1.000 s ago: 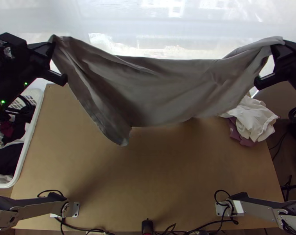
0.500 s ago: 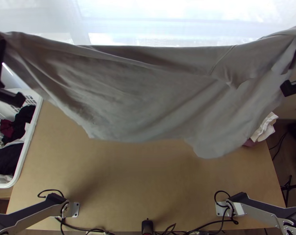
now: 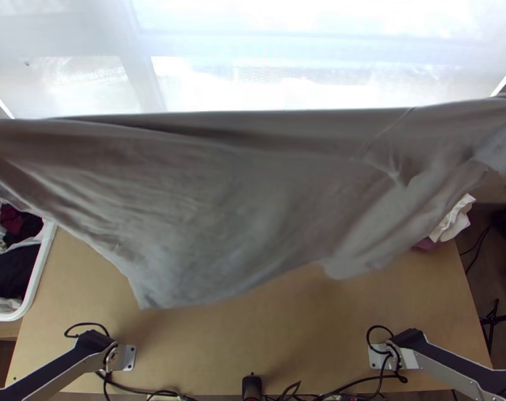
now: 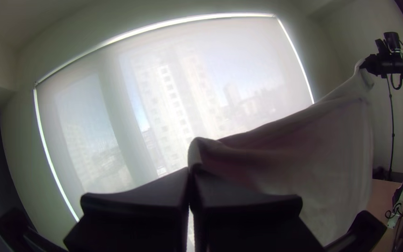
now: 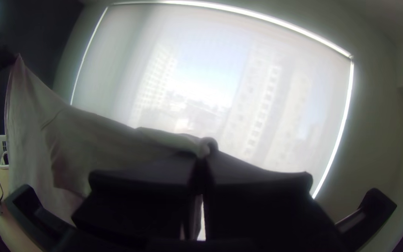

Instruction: Fold the t-shirt

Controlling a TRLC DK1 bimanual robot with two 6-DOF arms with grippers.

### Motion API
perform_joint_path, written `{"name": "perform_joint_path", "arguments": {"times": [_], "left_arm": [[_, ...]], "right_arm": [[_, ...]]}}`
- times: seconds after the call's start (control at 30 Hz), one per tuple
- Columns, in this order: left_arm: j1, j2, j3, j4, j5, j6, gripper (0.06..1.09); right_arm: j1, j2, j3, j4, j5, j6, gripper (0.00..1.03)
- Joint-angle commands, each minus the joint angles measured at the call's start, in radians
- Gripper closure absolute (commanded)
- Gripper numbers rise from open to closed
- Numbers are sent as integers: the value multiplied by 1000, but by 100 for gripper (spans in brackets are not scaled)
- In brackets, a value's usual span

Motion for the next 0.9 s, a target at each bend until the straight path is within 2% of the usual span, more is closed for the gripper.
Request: {"name": "perform_joint_path", "arguments": {"times": [0.0,0.17,0.4,0.73,0.87], "left_arm": [[14,-85,-54,-71,-1,-4,105],[19,-136,-142,-74,6,-18,105],[20,-141,-238,-31,9,-59,105],[11,-125,-522,231,8,-61,105],[11,-101,-550,319,3,-58,105]], "right_arm": [[5,-93,-108,-125,-20,72,100],[6,-142,-220,-198,-88,173,100],[12,-115,-241,-205,-138,187,100],[55,14,-302,18,-138,161,100],[55,53,-289,105,-131,133,100]]}}
